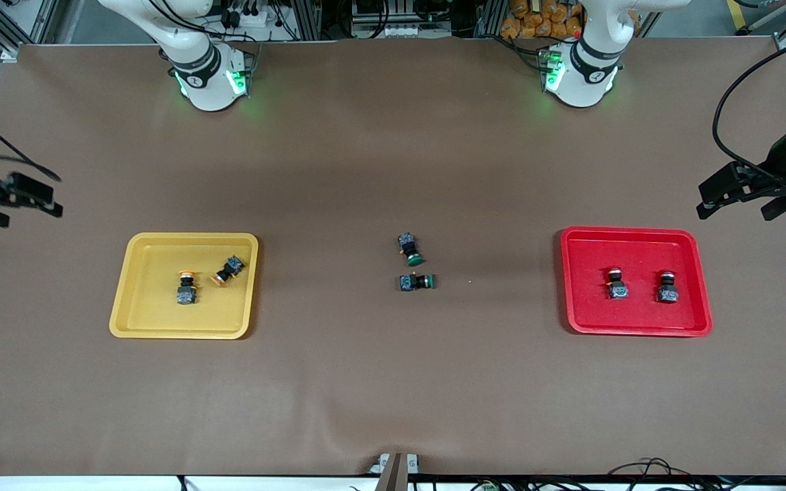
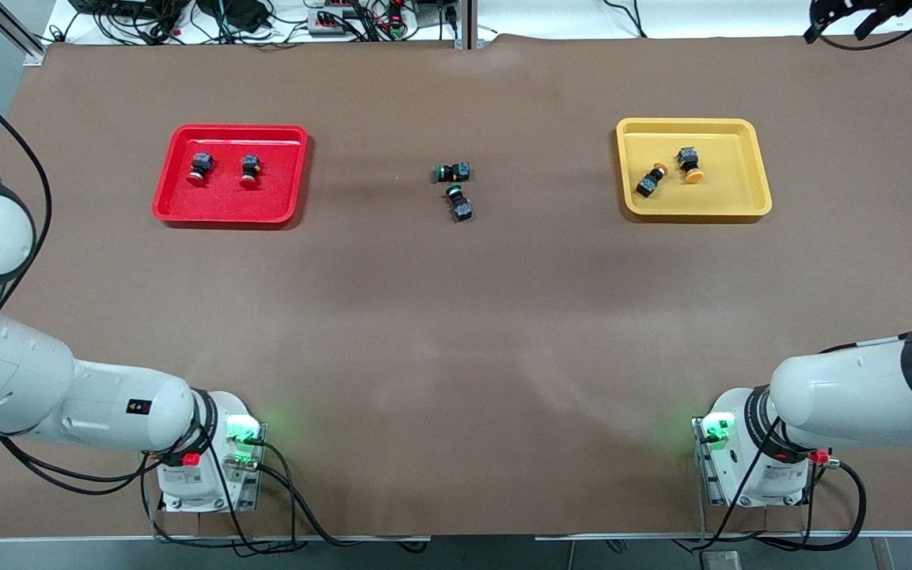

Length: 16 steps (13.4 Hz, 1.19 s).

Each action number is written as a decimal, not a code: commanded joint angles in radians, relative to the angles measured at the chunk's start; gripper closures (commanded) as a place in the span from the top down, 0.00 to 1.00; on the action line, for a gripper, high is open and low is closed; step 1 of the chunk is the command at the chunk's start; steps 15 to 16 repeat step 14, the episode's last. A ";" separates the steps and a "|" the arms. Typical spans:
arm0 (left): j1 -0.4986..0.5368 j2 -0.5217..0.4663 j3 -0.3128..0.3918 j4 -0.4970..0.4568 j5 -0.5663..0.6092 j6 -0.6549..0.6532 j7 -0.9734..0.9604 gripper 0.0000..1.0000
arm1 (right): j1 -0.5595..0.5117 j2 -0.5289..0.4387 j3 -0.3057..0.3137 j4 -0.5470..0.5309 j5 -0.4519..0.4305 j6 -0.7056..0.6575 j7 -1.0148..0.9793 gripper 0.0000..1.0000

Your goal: Place red and yellow buttons in trays

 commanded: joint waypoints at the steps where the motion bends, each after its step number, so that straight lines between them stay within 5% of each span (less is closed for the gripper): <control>1: -0.004 0.006 0.000 0.022 -0.003 -0.014 -0.014 1.00 | -0.020 -0.073 0.048 -0.036 -0.026 -0.022 0.171 1.00; 5: -0.004 0.006 0.000 0.022 -0.003 -0.014 -0.014 1.00 | 0.030 -0.113 0.031 -0.024 -0.037 -0.079 0.172 1.00; 9: -0.004 0.006 0.000 0.022 -0.003 -0.014 -0.014 1.00 | 0.168 -0.087 -0.070 0.011 -0.055 -0.077 0.174 1.00; 12: -0.004 0.006 -0.002 0.021 -0.003 -0.014 -0.014 1.00 | 0.172 -0.076 -0.065 0.029 -0.145 -0.077 0.177 1.00; 16: -0.004 0.006 -0.002 0.022 -0.003 -0.014 -0.014 1.00 | 0.169 -0.076 -0.065 0.029 -0.141 -0.082 0.181 1.00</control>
